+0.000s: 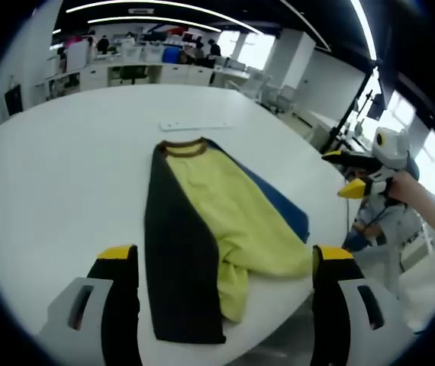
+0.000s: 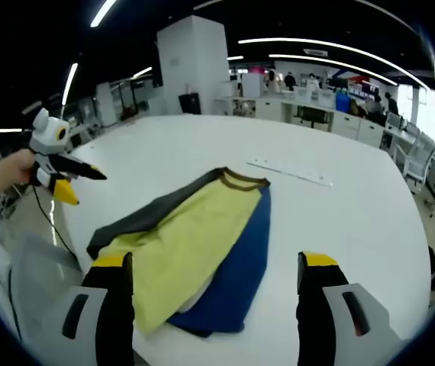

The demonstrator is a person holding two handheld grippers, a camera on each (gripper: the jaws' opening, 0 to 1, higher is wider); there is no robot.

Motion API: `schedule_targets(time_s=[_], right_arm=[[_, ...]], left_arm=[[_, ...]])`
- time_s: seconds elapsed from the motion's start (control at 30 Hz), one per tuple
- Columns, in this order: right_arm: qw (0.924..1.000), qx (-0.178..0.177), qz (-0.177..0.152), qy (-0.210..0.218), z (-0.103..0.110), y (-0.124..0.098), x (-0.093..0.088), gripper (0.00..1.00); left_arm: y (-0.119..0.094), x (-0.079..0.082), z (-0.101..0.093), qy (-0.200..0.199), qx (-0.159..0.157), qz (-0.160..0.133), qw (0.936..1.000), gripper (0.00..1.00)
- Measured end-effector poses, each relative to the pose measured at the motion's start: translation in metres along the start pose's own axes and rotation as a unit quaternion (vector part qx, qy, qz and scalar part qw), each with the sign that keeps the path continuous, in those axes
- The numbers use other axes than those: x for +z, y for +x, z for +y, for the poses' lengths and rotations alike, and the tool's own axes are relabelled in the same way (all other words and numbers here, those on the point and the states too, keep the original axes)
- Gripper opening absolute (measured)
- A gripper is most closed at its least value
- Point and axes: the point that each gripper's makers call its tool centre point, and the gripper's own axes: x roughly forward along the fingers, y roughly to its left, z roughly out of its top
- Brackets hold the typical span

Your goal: Fold the garment on the visible template until the final outline fits inside the template.

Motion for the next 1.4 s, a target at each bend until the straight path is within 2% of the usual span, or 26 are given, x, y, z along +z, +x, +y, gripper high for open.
schedule_targets(time_s=[0.33,0.57,0.77,0.83,1.03,1.4], right_arm=[[0.9999,0.001,-0.015,0.000,0.012,-0.024,0.003,0.92],[0.9999,-0.003,-0.016,-0.001,0.018,-0.045,-0.005,0.92],[0.9998,-0.004,-0.018,0.003,0.022,-0.061,-0.012,0.93],[0.9999,-0.002,-0.015,0.002,0.023,-0.065,-0.016,0.93],[0.9999,-0.002,-0.012,-0.006,0.026,-0.078,-0.022,0.94],[1.0000,0.002,-0.007,-0.003,0.027,-0.084,-0.031,0.95]], left_arm=[[-0.021,-0.018,-0.014,-0.003,0.006,0.004,1.0000,0.93],[-0.040,-0.021,-0.021,-0.009,0.015,-0.008,0.9998,0.93],[-0.053,-0.029,-0.025,-0.012,0.023,-0.013,0.9996,0.95],[-0.056,-0.033,-0.028,-0.023,0.021,-0.015,0.9994,0.94],[-0.061,-0.043,-0.032,-0.023,0.025,-0.010,0.9994,0.95],[-0.063,-0.046,-0.037,-0.036,0.029,-0.014,0.9988,0.94]])
